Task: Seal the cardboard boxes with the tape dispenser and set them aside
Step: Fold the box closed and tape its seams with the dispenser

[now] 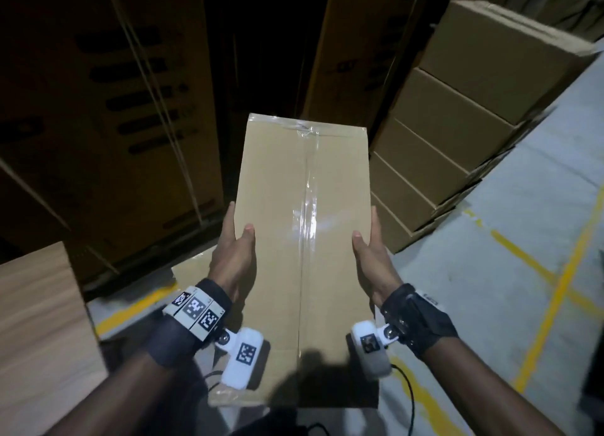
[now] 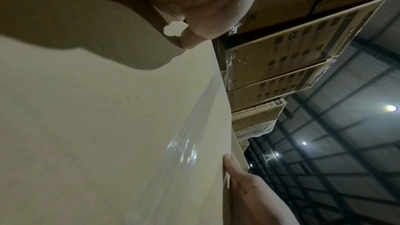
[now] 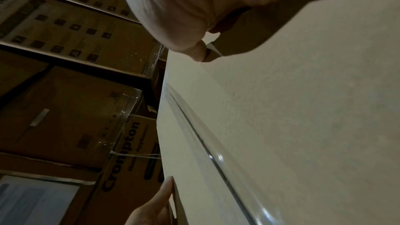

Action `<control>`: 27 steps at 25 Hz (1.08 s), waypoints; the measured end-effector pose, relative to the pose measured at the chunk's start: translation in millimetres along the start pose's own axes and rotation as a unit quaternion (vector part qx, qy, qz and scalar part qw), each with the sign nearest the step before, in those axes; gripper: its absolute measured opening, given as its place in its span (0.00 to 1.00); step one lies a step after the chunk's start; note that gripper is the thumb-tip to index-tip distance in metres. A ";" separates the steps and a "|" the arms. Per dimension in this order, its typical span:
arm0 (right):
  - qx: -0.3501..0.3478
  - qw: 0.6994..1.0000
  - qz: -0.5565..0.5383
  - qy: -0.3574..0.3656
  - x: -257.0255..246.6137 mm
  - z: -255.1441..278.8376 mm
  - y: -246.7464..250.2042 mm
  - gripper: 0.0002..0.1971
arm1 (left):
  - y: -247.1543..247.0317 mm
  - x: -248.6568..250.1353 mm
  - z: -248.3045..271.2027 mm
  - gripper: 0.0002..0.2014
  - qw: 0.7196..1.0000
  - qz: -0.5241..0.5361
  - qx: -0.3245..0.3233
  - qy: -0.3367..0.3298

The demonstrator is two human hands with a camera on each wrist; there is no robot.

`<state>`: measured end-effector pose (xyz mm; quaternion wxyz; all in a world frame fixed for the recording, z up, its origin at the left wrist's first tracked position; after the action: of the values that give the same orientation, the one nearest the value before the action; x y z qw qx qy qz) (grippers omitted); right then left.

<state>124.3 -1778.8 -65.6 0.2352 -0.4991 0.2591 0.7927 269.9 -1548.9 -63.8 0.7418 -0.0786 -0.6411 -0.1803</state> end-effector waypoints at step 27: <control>-0.285 0.891 0.352 -0.044 143.1 -483.8 -57.5 0.45 | -190.5 -255.4 -257.6 0.46 0.946 -0.101 0.176 0.254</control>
<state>428.6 -2031.3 -384.2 -0.1999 -0.3856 0.1703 0.8845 408.6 -1771.7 -378.4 0.8600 0.1664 -0.4577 -0.1523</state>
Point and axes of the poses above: each hand's wrist, its own z-axis away from the middle knuckle, its own y-axis out of the back of the hand, x = y × z, the point moved 5 cm from there along -z, towards the middle knuckle, and after that the axes turned 9 degrees about -y, right-handed, at the moved point
